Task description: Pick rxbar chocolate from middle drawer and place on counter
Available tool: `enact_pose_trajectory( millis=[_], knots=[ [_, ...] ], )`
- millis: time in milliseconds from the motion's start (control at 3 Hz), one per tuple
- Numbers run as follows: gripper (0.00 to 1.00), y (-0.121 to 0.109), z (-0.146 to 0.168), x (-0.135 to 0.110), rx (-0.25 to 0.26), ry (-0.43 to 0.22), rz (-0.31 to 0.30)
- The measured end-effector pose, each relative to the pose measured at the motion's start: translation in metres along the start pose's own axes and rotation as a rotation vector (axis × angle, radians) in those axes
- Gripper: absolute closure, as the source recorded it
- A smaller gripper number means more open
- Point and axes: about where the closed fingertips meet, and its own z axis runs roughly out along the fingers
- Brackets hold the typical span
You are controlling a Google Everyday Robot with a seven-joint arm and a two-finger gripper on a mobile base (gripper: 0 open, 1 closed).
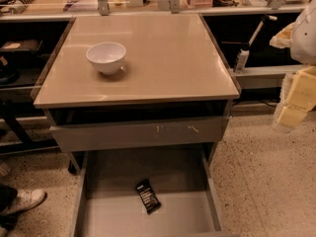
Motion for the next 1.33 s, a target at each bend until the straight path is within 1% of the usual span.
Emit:
enact_pose_trajectory(
  millis=[333,667,1000,1333],
  knots=[
    [0.00,0.000,0.000,0.000,0.000,0.000,0.000],
    [0.00,0.000,0.000,0.000,0.003,-0.009,0.014],
    [0.00,0.022,0.022,-0.009,-0.019,-0.029,0.041],
    [0.00,0.052,0.085,-0.020,-0.093,0.012,0.045]
  ],
)
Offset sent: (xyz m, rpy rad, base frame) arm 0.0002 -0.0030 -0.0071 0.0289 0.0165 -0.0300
